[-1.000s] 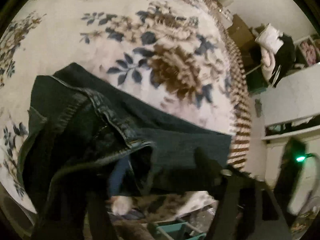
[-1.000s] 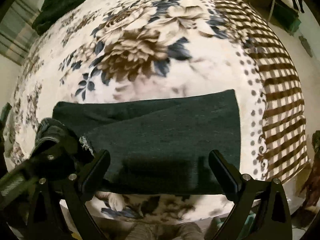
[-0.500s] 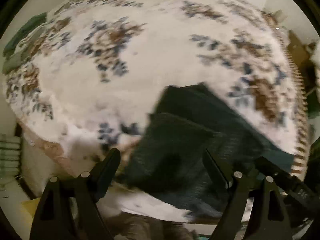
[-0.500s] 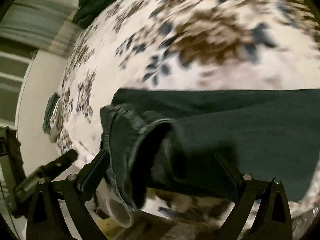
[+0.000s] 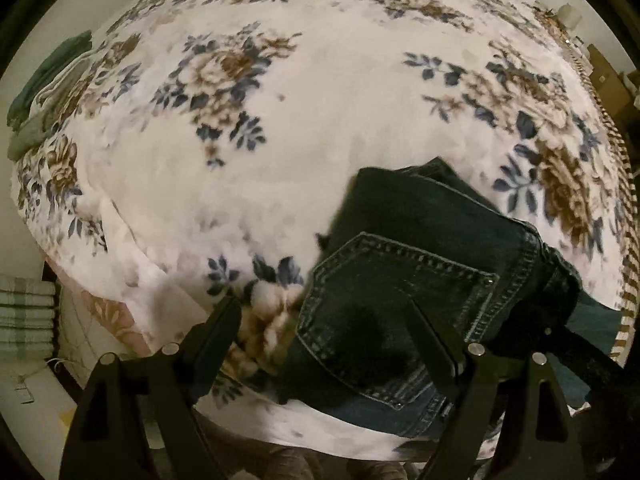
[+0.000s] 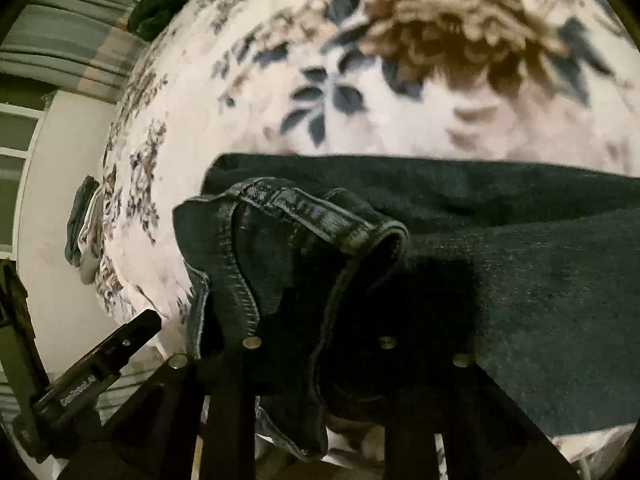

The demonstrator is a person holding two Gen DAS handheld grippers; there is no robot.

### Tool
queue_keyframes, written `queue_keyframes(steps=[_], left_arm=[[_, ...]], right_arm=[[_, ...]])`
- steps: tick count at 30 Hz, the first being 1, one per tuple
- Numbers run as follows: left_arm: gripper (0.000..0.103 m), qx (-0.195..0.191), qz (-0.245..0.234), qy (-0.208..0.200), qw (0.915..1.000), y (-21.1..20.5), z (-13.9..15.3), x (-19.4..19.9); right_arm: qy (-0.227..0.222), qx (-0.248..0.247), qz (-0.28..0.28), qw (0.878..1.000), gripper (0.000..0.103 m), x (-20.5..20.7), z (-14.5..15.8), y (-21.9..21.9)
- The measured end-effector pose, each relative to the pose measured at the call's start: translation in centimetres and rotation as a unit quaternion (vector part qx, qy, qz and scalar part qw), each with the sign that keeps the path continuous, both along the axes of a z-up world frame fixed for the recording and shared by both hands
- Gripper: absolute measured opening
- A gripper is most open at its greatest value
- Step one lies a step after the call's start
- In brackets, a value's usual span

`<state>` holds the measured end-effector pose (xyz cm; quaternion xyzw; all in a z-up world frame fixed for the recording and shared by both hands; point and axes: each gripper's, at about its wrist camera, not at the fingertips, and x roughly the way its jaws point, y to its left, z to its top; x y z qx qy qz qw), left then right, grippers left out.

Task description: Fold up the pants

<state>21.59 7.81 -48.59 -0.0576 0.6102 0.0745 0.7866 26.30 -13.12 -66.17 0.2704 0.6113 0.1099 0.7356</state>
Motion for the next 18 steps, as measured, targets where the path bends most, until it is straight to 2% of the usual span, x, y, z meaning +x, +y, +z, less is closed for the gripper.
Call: queue_keyframes(steps=[5, 11, 15, 18], left_arm=[[0.084, -0.028, -0.002, -0.016, 0.9995, -0.9, 2.0, 0.2], [0.084, -0.052, -0.013, -0.024, 0.9983, -3.7, 3.1, 0.8], [0.084, -0.072, -0.032, -0.012, 0.9968, -7.2, 1.9, 1.3], [0.084, -0.075, -0.046, -0.002, 0.9961, -9.4, 0.5, 1.6]], right_arm=[[-0.039, -0.016, -0.024, 0.999, 0.021, -0.6, 5.1, -2.3], [-0.055, -0.032, -0.080, 0.995, 0.020, -2.3, 9.7, -11.9], [-0.042, -0.062, -0.121, 0.990, 0.020, -4.9, 9.8, -18.8], [-0.023, -0.064, -0.159, 0.985, 0.020, -7.1, 8.3, -23.3]])
